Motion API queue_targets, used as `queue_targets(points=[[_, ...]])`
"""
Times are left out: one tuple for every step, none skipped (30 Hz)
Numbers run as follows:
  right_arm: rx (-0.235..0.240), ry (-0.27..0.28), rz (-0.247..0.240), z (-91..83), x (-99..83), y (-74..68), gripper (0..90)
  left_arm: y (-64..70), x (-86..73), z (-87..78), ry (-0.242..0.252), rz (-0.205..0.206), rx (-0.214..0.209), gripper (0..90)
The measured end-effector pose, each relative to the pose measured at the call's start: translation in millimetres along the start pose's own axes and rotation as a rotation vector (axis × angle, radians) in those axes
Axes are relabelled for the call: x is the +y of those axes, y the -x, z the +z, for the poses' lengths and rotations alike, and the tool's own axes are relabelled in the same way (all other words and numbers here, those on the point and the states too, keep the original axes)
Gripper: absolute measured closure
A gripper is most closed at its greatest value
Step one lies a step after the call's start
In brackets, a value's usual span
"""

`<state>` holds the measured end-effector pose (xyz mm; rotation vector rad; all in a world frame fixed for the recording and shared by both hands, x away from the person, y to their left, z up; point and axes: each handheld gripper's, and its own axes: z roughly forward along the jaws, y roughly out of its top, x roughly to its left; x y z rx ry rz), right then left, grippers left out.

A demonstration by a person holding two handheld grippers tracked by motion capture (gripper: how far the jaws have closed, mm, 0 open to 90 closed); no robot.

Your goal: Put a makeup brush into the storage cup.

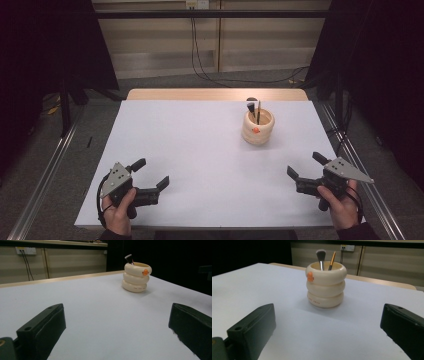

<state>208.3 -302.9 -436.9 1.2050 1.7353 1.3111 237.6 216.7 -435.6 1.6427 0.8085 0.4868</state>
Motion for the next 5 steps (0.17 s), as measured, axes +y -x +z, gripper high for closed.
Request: queue_targets(points=[[-0.001, 0.001, 0.002, 1.1, 0.1, 0.1, 0.0, 0.2, 0.0, 0.1, 0.000, 0.002, 0.000, 0.9], [0.008, 0.000, -0.001, 1.5, 0.8, 0.0, 0.1, 0.1, 0.0, 0.0, -0.001, 0.005, -0.001, 0.9], [0.010, 0.000, 0.001, 1.8, 1.0, -0.4, 0.3, 0.1, 0.0, 0.0, 0.000, 0.003, 0.001, 0.8], [0.012, -0.002, -0.002, 2.3, 0.8, -0.6, 0.0, -0.2, 0.0, 0.2, 0.000, 0.002, 0.002, 0.9], [0.016, -0.007, -0.017, 2.9, 0.3, -0.2, 0.0, -0.4, -0.1, 0.4, -0.002, -0.001, 0.002, 0.9]])
